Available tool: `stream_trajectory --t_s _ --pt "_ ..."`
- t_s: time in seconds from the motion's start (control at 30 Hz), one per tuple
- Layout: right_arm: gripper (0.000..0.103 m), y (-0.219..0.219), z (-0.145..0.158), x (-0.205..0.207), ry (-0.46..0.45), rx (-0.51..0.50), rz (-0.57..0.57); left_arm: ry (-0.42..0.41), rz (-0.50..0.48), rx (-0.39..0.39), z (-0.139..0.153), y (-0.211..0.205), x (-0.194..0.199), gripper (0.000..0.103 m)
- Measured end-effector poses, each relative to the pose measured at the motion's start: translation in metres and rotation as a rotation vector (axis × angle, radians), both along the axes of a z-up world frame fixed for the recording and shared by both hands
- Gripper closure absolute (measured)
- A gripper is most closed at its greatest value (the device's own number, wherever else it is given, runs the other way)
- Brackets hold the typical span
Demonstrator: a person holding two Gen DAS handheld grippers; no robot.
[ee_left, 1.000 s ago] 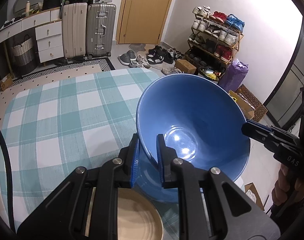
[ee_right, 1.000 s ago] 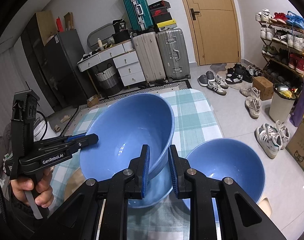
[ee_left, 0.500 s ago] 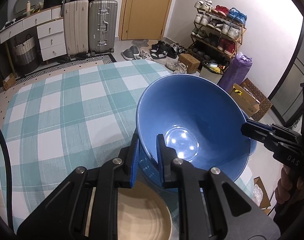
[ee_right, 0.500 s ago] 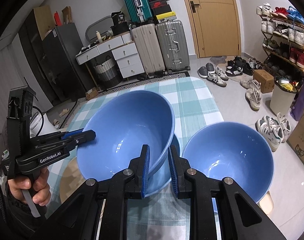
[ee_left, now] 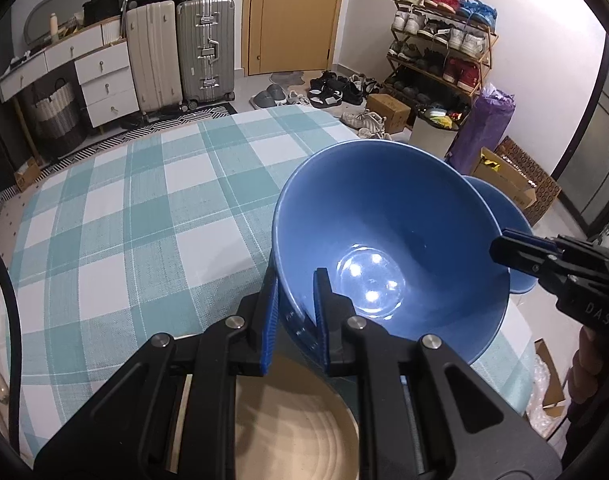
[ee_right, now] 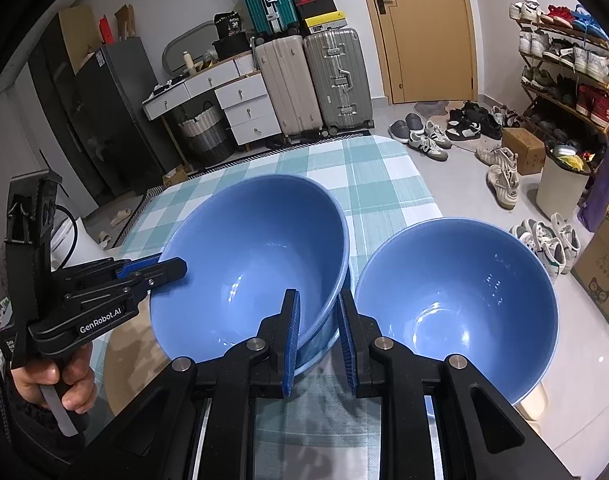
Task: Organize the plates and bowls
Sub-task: 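Lower the held bowl into the other blue bowl and open both tools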
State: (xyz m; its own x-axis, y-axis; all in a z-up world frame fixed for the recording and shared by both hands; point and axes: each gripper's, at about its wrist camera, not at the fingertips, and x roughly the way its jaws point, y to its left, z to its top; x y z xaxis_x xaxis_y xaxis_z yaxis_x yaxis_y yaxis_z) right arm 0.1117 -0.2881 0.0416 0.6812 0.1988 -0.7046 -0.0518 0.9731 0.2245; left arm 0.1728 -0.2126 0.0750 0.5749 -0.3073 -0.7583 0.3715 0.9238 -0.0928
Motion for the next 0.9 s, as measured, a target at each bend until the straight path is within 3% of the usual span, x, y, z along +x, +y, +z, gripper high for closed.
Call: stream_trajectory --t_s 0.9 --pt "0.083 0.018 -0.026 0.013 0.032 -0.12 -0.004 -0.008 -0.003 0.125 -0.045 -0.007 0.017 0.09"
